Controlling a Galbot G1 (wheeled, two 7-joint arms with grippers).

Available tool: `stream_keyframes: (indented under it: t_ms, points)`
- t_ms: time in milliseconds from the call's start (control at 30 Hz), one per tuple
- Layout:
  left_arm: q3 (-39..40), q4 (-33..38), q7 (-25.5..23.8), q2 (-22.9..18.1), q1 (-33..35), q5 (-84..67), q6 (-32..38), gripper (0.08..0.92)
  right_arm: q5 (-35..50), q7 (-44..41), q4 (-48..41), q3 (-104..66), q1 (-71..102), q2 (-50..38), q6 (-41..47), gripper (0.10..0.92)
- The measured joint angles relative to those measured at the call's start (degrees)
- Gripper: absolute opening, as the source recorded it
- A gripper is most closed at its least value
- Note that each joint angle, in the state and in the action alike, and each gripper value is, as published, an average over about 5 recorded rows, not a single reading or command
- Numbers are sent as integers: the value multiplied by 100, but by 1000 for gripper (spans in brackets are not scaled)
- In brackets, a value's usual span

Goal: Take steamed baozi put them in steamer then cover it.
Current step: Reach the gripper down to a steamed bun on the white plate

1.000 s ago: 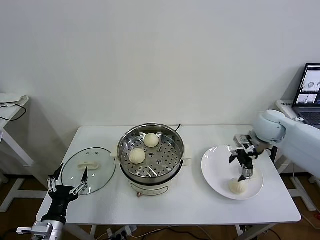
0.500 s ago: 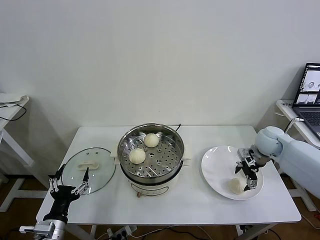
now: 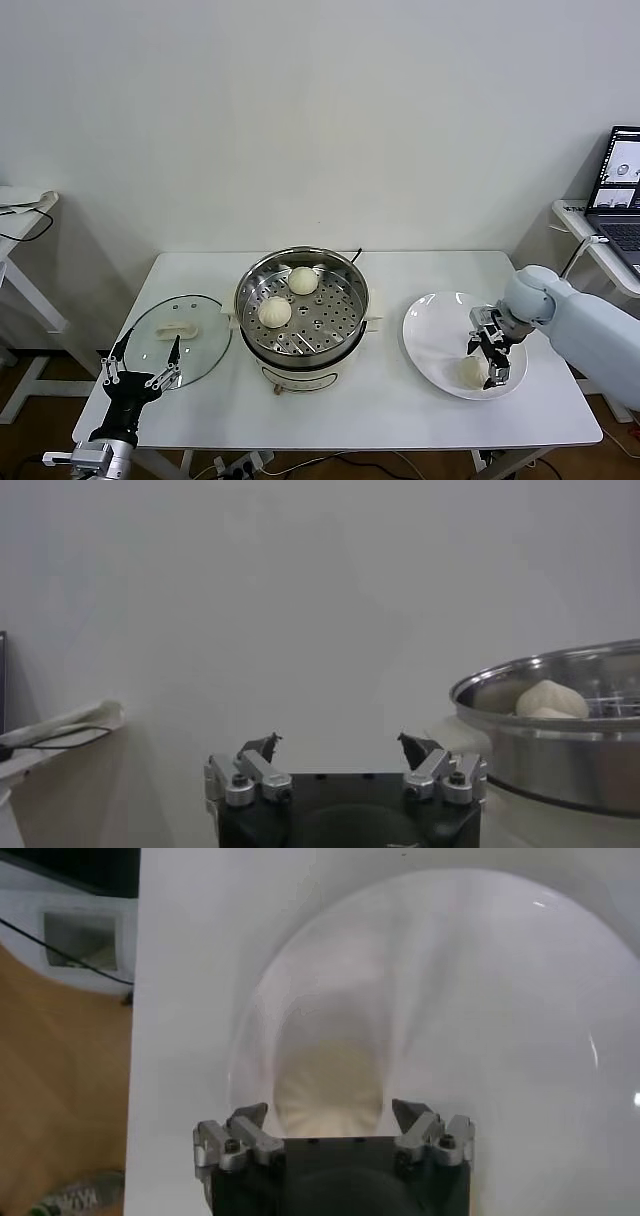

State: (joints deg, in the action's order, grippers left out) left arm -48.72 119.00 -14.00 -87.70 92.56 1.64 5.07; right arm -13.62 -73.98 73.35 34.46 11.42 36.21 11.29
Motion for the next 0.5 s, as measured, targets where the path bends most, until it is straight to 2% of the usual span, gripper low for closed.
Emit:
stream_keyframes:
  t_ms: [233,500]
  points:
    - [7,-32,2,-3,-22,0,1,823,-42,18,-44,-58,43,32,-13,665]
    - [30,-36,11,-6,-30,1,1,823,-10,-7,-31,-87,29,11,-19,640]
